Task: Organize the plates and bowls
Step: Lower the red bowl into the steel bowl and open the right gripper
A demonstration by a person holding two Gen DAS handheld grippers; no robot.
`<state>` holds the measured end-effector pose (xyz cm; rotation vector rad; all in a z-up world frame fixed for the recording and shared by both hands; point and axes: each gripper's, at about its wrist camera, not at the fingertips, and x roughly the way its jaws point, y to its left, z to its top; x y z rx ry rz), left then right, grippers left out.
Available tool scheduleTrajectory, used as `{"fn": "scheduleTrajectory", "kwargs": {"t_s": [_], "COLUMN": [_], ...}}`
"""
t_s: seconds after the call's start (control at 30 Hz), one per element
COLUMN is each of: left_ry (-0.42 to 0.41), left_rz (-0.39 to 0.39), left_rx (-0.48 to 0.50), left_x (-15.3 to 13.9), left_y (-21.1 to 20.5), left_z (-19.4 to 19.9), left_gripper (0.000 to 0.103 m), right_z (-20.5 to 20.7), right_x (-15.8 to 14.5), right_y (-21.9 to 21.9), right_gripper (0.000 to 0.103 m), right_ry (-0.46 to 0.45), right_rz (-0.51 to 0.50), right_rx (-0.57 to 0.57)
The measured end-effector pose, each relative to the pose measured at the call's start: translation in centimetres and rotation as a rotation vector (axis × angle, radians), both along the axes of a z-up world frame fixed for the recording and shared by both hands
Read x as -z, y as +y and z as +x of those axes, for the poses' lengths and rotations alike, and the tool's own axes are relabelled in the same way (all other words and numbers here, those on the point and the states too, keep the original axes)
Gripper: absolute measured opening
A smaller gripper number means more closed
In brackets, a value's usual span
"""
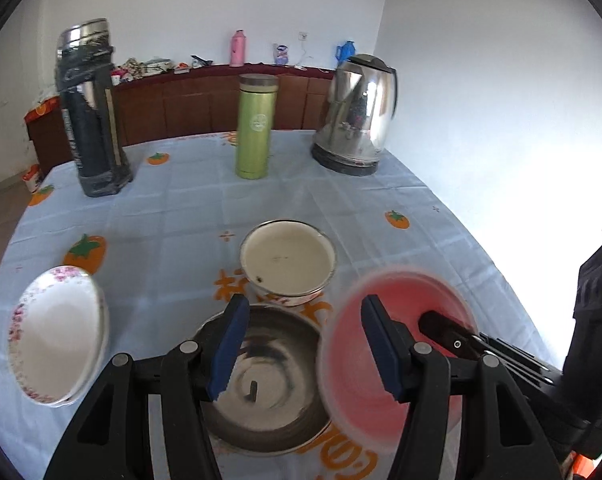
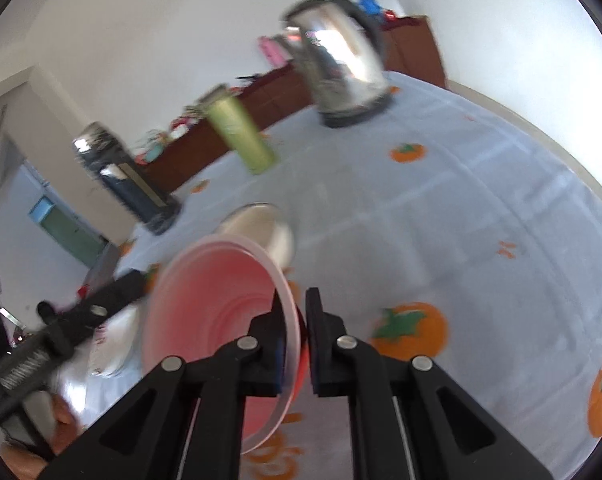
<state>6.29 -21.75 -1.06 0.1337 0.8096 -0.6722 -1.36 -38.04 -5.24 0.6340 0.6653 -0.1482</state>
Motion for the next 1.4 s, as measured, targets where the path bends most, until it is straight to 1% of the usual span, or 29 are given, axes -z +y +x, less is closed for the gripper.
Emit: {"fn": "scheduleTrajectory", "kwargs": {"t_s": [0.13, 0.27, 0.33, 0.47, 0.6, 0.77, 0.9, 1.03, 1.2, 1.27, 1.3, 1.37, 1.4], "left_ry": [0.0, -0.048, -0.05, -0.006, 0.006, -0.005, -0.004, -0.006, 0.009, 0.01, 0.01, 0.014, 0.015], "left_rz": [-0.023, 0.012, 0.033, 0.078, 0.124, 0.163, 0.174, 0.191, 0.214, 0.216, 0.217, 0.217, 0.216], "left_rx": [-0.048, -0.098, -0.126, -0.16, -0.181, -0.18, -0.186, -0.188, -0.201, -0.203, -0.204, -0.205, -0.209], "left_x": [-1.0, -1.6, -1.1, 1.3, 3.2, 4.3, 4.8, 5.4, 6.2, 6.5, 6.5, 6.7, 6.8], "left_y": [2.5, 4.5, 5.4, 6.4, 6.5, 6.3, 6.1, 5.9, 5.5, 5.4, 5.4, 5.4, 5.4], "left_z": [0.1, 0.0, 0.3, 1.1, 1.7, 1.8, 1.9, 2.1, 2.7, 2.8, 2.8, 2.9, 3.0], "left_gripper": [0.061, 0.061, 0.061, 0.061, 0.061, 0.061, 0.061, 0.061, 0.061, 0.061, 0.061, 0.061, 0.061], "right_z": [1.0, 2.0, 2.6, 3.7, 4.5, 5.0, 5.3, 5.3, 5.5, 5.6, 5.7, 5.6, 5.5], "right_x": [-1.7, -1.9, -1.3, 0.4, 2.2, 3.6, 4.0, 3.6, 3.4, 3.4, 3.5, 3.4, 3.4], "right_y": [3.0, 5.1, 5.7, 6.9, 7.7, 7.8, 8.2, 8.8, 8.4, 8.3, 8.3, 8.4, 8.4], "right_gripper": [0.009, 0.009, 0.009, 0.009, 0.009, 0.009, 0.009, 0.009, 0.012, 0.012, 0.014, 0.024, 0.032], "right_ry": [-0.042, -0.047, -0.038, 0.0, 0.047, 0.083, 0.093, 0.106, 0.122, 0.115, 0.111, 0.094, 0.083], "right_rz": [0.017, 0.015, 0.029, 0.009, -0.035, -0.075, -0.134, -0.227, -0.219, -0.219, -0.222, -0.226, -0.219], "right_rx": [-0.063, -0.088, -0.089, -0.087, -0.085, -0.08, -0.076, -0.077, -0.087, -0.09, -0.093, -0.1, -0.106]}}
